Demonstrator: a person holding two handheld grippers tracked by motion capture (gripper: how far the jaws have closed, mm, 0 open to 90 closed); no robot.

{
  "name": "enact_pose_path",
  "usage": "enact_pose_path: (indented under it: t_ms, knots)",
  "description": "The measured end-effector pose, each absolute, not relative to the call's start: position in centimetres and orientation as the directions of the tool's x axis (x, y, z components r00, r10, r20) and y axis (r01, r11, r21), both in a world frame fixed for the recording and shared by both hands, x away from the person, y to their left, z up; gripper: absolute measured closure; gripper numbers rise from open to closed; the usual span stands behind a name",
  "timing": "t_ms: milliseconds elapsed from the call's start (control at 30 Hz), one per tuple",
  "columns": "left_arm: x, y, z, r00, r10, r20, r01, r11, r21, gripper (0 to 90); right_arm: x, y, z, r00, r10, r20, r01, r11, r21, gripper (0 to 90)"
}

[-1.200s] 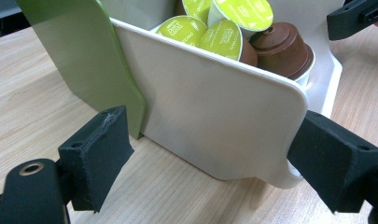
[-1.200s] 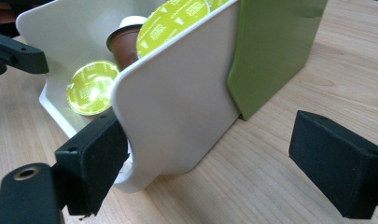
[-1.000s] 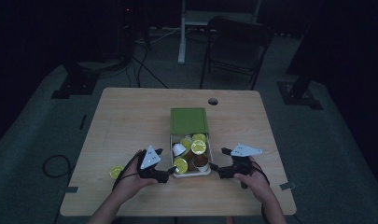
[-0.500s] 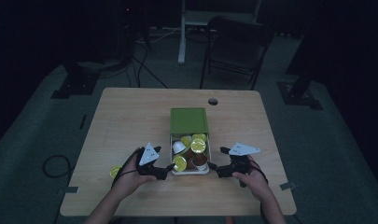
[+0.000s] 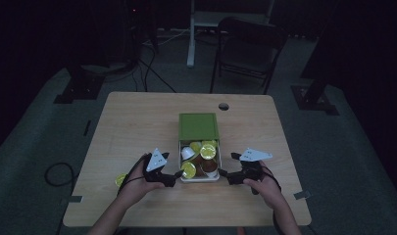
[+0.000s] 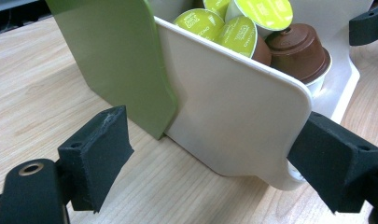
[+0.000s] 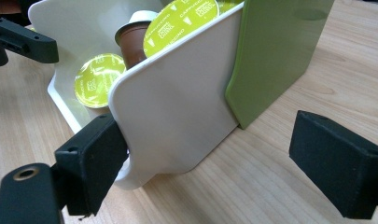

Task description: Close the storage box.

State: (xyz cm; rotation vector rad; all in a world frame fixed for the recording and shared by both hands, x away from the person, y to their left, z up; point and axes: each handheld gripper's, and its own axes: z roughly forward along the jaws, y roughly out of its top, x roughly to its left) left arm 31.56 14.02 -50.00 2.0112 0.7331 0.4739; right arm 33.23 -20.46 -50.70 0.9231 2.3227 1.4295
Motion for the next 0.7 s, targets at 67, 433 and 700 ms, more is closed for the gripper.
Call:
enact_pose_path:
  t_ms: [67, 433, 700]
  knots:
    - [31.64, 14.02, -50.01, 0.747, 0.664, 0.04, 0.312, -0.403, 0.86, 14.8, 33.29, -20.43, -50.69, -0.761, 0.641, 0.104, 0.381, 0.311, 0.871, 11.4]
    - [32.09, 14.08, -49.97, 0.746, 0.665, 0.029, 0.323, -0.401, 0.857, 14.7, 33.6, -20.35, -50.78, -0.757, 0.644, 0.111, 0.386, 0.303, 0.872, 11.0]
    - [32.6, 14.17, -49.92, 0.745, 0.666, 0.03, 0.326, -0.403, 0.855, 14.7, 33.9, -20.23, -50.74, -0.751, 0.652, 0.106, 0.387, 0.304, 0.87, 10.9]
